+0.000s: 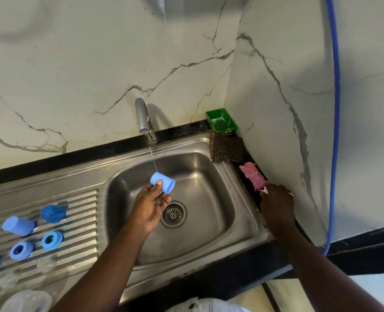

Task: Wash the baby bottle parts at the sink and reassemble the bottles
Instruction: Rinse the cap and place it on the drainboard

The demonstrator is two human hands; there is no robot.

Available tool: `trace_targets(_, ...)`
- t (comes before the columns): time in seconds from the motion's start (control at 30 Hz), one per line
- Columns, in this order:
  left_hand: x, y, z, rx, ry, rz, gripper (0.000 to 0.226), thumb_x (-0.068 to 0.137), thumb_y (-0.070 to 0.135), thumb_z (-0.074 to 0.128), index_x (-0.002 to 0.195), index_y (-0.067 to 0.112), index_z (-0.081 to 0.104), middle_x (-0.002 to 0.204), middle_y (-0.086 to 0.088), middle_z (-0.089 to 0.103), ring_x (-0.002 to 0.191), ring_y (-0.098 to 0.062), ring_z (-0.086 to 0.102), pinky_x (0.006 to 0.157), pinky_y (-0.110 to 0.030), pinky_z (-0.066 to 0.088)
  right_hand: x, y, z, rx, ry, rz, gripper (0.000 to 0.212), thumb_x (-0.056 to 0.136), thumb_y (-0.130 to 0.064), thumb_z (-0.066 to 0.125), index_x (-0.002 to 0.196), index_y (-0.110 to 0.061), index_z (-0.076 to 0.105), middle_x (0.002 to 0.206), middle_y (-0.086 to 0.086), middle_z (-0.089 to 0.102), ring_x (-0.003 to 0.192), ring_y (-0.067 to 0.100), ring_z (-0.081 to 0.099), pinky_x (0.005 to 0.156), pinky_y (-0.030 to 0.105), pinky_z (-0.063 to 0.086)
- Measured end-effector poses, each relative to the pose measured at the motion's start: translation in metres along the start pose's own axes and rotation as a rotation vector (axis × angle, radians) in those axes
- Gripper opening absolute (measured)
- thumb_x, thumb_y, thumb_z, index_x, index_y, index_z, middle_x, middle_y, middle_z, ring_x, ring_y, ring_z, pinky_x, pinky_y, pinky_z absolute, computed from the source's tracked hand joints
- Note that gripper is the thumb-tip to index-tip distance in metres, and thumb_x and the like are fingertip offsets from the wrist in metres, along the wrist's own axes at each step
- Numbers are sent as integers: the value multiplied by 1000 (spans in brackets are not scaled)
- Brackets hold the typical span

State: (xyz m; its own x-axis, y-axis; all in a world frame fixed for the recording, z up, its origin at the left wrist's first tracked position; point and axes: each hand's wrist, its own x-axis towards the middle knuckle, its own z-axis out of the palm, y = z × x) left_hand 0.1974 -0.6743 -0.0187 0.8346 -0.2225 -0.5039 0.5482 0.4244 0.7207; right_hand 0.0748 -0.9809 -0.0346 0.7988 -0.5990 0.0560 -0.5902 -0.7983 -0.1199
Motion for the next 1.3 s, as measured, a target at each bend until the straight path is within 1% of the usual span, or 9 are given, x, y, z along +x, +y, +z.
trace_targets(0.23, 5, 7, -15, 39, 35, -34, 10, 99, 18, 60, 108, 16, 63, 95, -4, 74, 84, -17, 68, 78, -32, 52, -2, 21, 15, 134, -84, 95, 17, 76, -11, 64, 92, -13, 63, 88, 13, 65, 81, 34, 61, 74, 41, 53)
trace_targets(0.33, 14, 12, -23, 0, 53, -45, 11, 99, 17, 59, 109, 17, 64, 96, -5, 72, 83, -17, 67, 76, -31, 52, -15, 9, 0, 196, -7, 140, 22, 75, -11, 66, 96, -9, 62, 92, 17, 61, 85, 38, 58, 76, 46, 52)
trace_targets(0.43, 26, 19, -28, -20, 63, -41, 18, 99, 15, 58, 116, 16, 63, 101, -7, 70, 87, -18, 66, 79, -33, 51, -22, -23, -17, 244, 179, 8, 24, 79, -2, 68, 102, -2, 65, 95, 21, 63, 89, 39, 58, 77, 44, 51)
trace_targets(0.5, 38, 23, -29, -23, 78, -41, 20, 100, 13, 56, 119, 16, 61, 104, -8, 68, 89, -19, 64, 81, -33, 51, -19, -59, -22, 357, 182, -150, 23, 84, -2, 66, 108, -3, 67, 104, 18, 66, 98, 36, 61, 85, 41, 50)
trace_targets(0.7, 72, 50, -4, -19, 46, -18, 11, 101, 13, 54, 107, 21, 59, 95, -5, 69, 82, -17, 66, 74, -31, 50, 20, -202, -24, 646, -268, -380, 17, 98, -18, 58, 109, -13, 71, 105, 6, 73, 92, 17, 63, 77, 21, 38)
trace_targets(0.83, 88, 66, 0, 41, -7, 69, 20, 96, 12, 62, 116, 16, 60, 109, -11, 71, 90, -20, 71, 71, -29, 57, 49, -268, -25, 871, -426, -288, 25, 100, -10, 52, 118, -2, 68, 115, 15, 70, 107, 28, 64, 101, 38, 46)
trace_targets(0.9, 93, 74, -4, 56, 2, 106, 25, 96, 15, 65, 120, 12, 62, 111, -13, 73, 92, -20, 73, 70, -28, 58, 56, -286, -25, 947, -507, -259, 24, 96, -5, 57, 117, 1, 68, 111, 19, 71, 104, 33, 66, 98, 50, 49)
trace_targets(1.13, 93, 81, -19, 110, -15, 136, 28, 101, 16, 57, 125, 4, 66, 115, -13, 73, 104, -21, 71, 81, -25, 59, 63, -301, -19, 1160, -713, -46, 29, 93, -20, 69, 116, -4, 68, 106, 20, 73, 101, 35, 70, 94, 49, 56)
trace_targets(1.3, 89, 76, -19, 180, -39, 147, 30, 101, 7, 54, 129, 5, 64, 119, -9, 73, 108, -22, 71, 84, -27, 58, 60, -301, -15, 1111, -671, -116, 25, 87, -11, 75, 110, -7, 66, 109, 16, 71, 101, 33, 69, 93, 48, 56)
